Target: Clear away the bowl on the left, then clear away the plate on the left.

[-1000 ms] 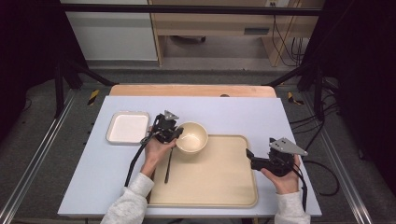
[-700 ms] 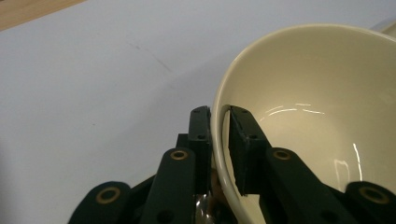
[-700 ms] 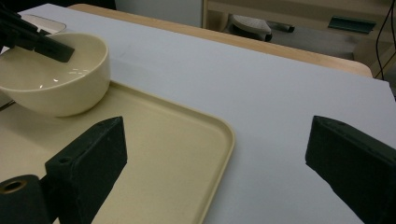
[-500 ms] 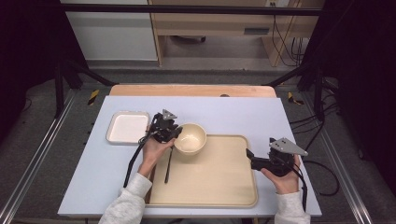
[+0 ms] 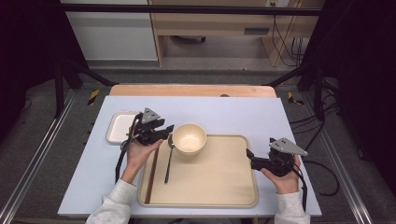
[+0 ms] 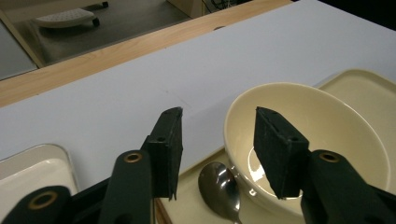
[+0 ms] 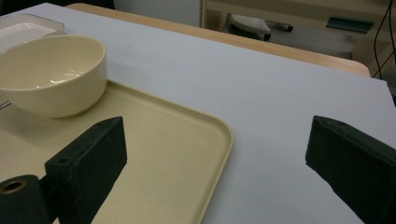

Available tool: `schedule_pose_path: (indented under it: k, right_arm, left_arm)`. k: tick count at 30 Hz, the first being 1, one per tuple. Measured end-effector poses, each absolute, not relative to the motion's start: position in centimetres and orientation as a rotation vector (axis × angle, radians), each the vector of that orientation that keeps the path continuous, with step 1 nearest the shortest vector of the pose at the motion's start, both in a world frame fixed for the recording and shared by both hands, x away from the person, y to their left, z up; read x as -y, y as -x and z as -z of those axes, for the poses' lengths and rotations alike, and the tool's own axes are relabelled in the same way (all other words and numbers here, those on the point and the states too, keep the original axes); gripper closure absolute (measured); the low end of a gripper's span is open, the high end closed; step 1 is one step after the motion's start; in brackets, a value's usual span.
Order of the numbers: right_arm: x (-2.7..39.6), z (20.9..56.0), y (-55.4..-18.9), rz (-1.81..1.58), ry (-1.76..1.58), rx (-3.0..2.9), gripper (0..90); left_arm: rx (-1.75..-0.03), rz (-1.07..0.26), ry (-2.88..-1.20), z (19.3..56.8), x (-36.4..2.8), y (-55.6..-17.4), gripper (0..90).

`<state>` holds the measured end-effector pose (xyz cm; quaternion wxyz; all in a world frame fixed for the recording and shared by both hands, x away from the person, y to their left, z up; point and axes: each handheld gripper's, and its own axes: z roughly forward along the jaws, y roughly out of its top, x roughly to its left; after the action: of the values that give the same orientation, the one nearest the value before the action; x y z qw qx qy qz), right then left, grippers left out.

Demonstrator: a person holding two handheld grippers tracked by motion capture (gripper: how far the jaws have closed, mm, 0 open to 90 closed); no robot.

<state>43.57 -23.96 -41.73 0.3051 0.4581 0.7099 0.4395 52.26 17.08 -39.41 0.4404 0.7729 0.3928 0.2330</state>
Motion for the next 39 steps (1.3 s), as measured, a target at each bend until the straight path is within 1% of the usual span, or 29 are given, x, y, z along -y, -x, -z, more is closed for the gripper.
schedule_pose_path:
  k: [3,4,7,11,18,23,39]
  right_arm:
    - [24.0,41.7,-43.6,-1.171,-1.215,-1.879,5.6]
    - [24.0,41.7,-43.5,-1.17,-1.215,-1.878,5.6]
    - [24.0,41.7,-43.5,-1.166,-1.213,-1.876,5.5]
    - [24.0,41.8,-43.6,-1.164,-1.22,-1.877,5.5]
    - [23.9,41.9,-43.7,-1.154,-1.22,-1.883,5.5]
    - [23.9,42.0,-43.7,-1.153,-1.221,-1.883,5.4]
    - [24.1,41.8,-43.7,-1.16,-1.223,-1.875,5.3]
  left_arm:
    - [-0.97,-0.606,-1.898,39.0,-18.1,-51.5,46.6]
    - [-0.972,-0.61,-1.884,38.9,-18.4,-51.3,43.7]
    - [-0.972,-0.624,-1.872,38.8,-19.5,-50.6,41.4]
    - [-0.987,-0.653,-1.841,38.8,-21.6,-49.8,39.5]
    - [-1.013,-0.689,-1.836,39.2,-23.4,-49.4,37.0]
    - [-1.049,-0.736,-1.844,39.8,-24.8,-49.7,35.1]
    - [-1.18,-0.735,-1.775,39.8,-29.1,-52.5,33.9]
